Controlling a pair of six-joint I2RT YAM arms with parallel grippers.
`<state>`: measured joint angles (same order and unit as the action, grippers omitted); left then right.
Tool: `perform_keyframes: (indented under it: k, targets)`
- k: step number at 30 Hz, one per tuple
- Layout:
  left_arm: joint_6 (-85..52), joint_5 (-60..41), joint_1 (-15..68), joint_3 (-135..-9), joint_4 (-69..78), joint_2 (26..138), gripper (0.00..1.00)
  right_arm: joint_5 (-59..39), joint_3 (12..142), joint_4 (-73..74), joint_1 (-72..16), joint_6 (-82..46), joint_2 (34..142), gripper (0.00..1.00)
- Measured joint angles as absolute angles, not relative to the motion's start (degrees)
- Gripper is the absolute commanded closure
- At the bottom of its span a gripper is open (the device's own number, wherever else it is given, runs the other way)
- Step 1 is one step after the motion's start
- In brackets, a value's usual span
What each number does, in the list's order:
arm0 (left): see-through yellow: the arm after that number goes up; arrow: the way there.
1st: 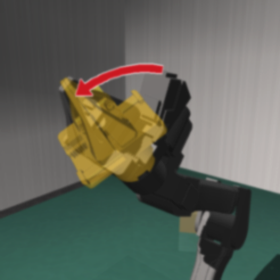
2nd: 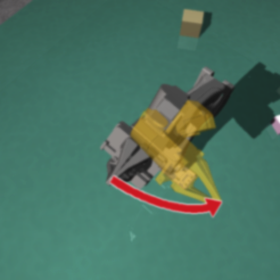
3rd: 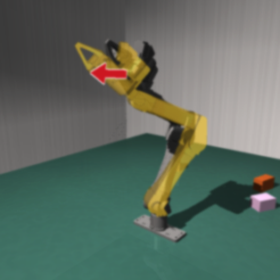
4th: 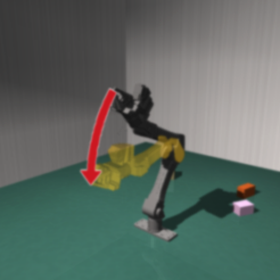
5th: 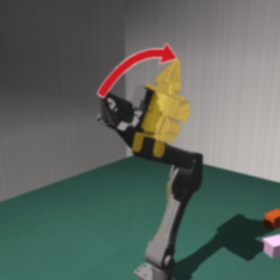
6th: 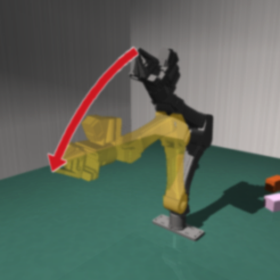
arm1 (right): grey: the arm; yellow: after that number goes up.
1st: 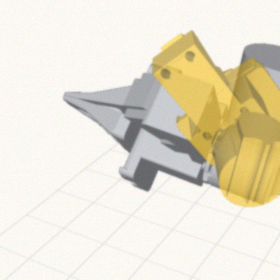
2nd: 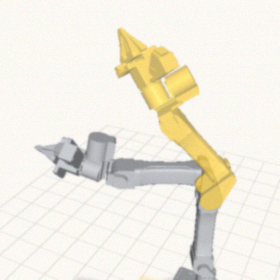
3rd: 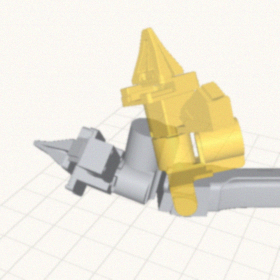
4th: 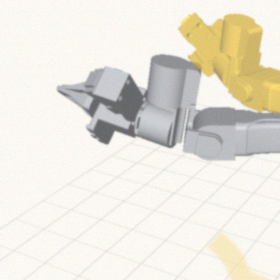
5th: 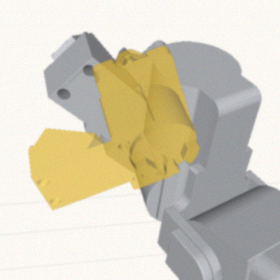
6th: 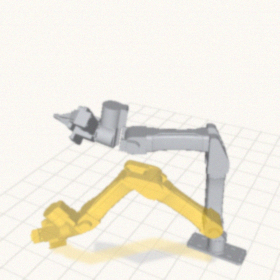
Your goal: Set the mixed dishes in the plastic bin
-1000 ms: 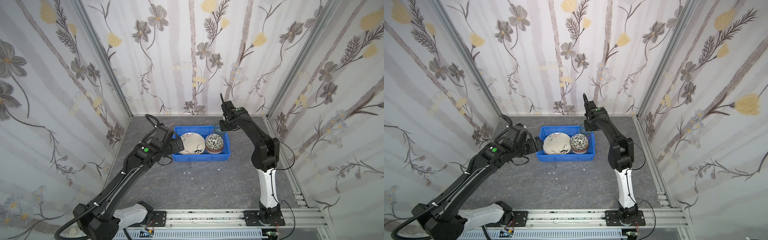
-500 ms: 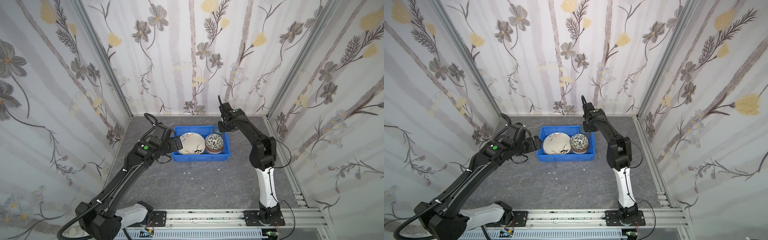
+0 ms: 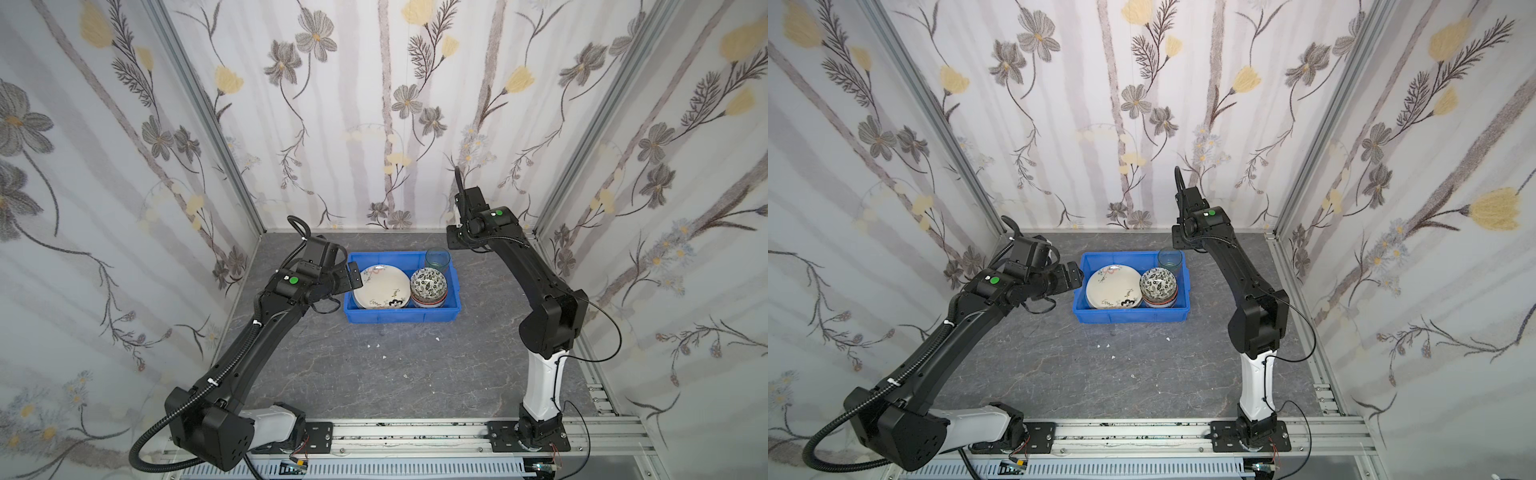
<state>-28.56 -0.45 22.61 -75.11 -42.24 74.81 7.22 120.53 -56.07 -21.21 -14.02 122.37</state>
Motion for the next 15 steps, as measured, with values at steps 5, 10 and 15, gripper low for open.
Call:
perform_keyframes:
  k: [5, 10, 15]
  targets:
    - [-26.02, -0.19, 20.73, -76.09, -37.82, 77.49, 0.0, 6.22, 114.69, -55.88, -21.21, -14.04, 113.14, 0.43]
    - [-23.99, 1.96, 19.84, -73.08, -28.53, 78.17, 0.0, 5.89, 103.22, -52.95, -21.23, -14.06, 102.17, 0.35]
    - [-22.74, 1.93, 18.0, -66.48, -18.39, 76.47, 0.0, 6.55, 93.71, -50.48, -21.08, -14.48, 93.12, 0.33]
